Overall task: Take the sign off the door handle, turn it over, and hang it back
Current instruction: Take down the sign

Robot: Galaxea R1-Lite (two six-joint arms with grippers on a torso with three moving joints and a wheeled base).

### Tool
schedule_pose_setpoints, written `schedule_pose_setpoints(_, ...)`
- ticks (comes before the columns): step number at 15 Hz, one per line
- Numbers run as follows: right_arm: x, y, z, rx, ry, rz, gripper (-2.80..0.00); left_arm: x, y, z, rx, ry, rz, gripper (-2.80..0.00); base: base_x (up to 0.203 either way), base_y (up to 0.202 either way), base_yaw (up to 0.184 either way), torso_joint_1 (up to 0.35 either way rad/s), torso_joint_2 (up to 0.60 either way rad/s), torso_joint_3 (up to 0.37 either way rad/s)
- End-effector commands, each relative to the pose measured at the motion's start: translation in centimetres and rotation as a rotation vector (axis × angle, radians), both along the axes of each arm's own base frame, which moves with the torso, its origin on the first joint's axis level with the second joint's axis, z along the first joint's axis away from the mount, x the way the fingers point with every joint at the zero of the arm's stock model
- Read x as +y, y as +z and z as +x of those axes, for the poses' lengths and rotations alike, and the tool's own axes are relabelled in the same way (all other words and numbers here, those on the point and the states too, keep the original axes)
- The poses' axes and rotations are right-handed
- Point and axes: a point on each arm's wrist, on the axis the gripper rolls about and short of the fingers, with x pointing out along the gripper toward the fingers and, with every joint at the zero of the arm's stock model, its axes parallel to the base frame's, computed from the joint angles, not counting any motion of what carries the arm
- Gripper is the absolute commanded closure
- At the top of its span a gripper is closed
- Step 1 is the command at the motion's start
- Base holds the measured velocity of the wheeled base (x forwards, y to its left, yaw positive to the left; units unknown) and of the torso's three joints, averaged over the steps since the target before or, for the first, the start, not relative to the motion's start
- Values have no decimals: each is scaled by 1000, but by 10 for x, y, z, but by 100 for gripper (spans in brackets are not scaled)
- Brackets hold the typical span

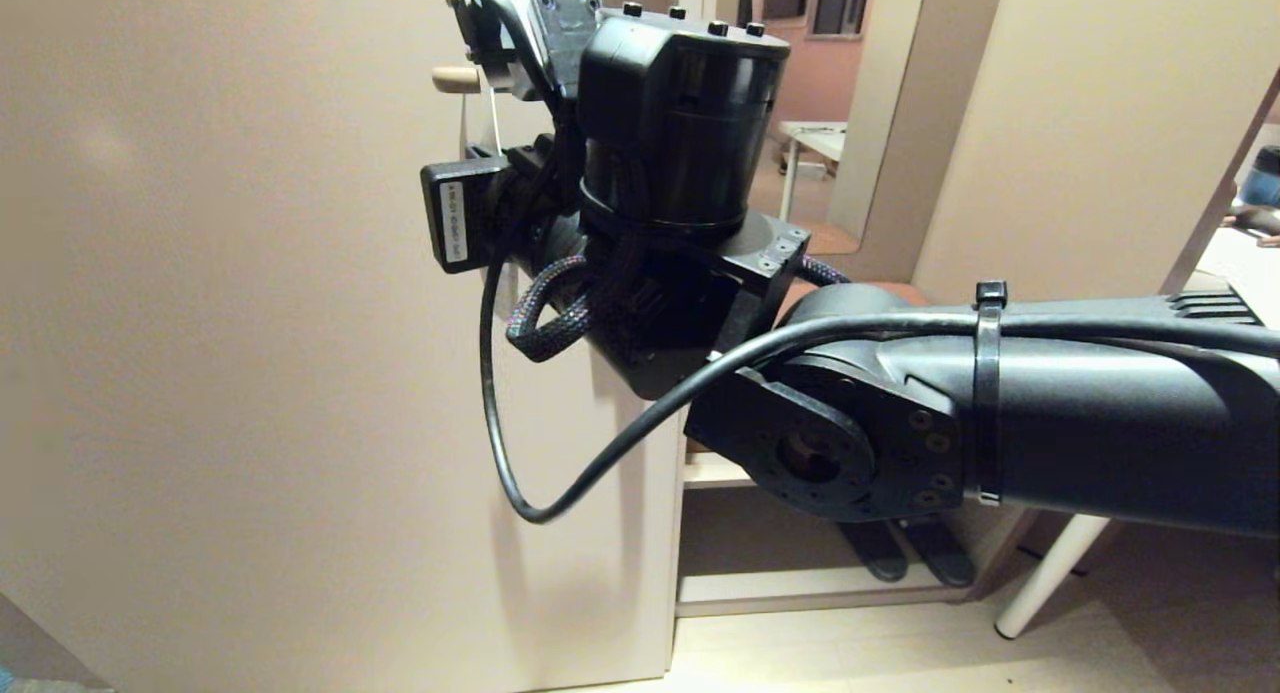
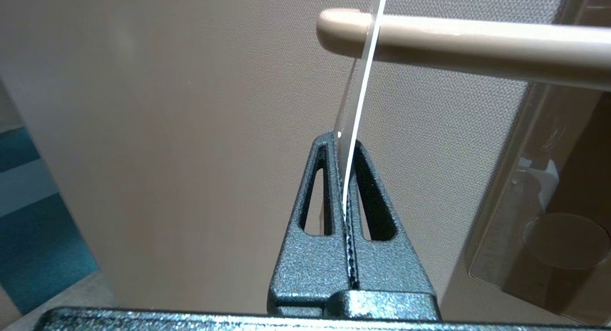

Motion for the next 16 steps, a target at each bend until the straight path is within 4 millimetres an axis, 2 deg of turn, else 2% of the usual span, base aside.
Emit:
schedule_pose_setpoints(1, 2, -2, 0, 0, 0, -2, 0, 0, 0, 0, 0, 1, -1, 0, 0, 0, 0, 0, 0, 0)
schedule_pose_setpoints(7, 10, 7, 6, -34, -1, 48, 0, 0, 0, 0, 0, 1, -1, 0, 0, 0, 0, 0, 0, 0)
schedule_pose_setpoints(12, 14, -1, 9, -27, -2, 30, 0, 0, 0, 0, 0, 1, -1, 0, 0, 0, 0, 0, 0, 0)
schedule_pose_setpoints(16, 13, 1, 8, -29, -1, 35, 0, 0, 0, 0, 0, 1, -1, 0, 0, 0, 0, 0, 0, 0)
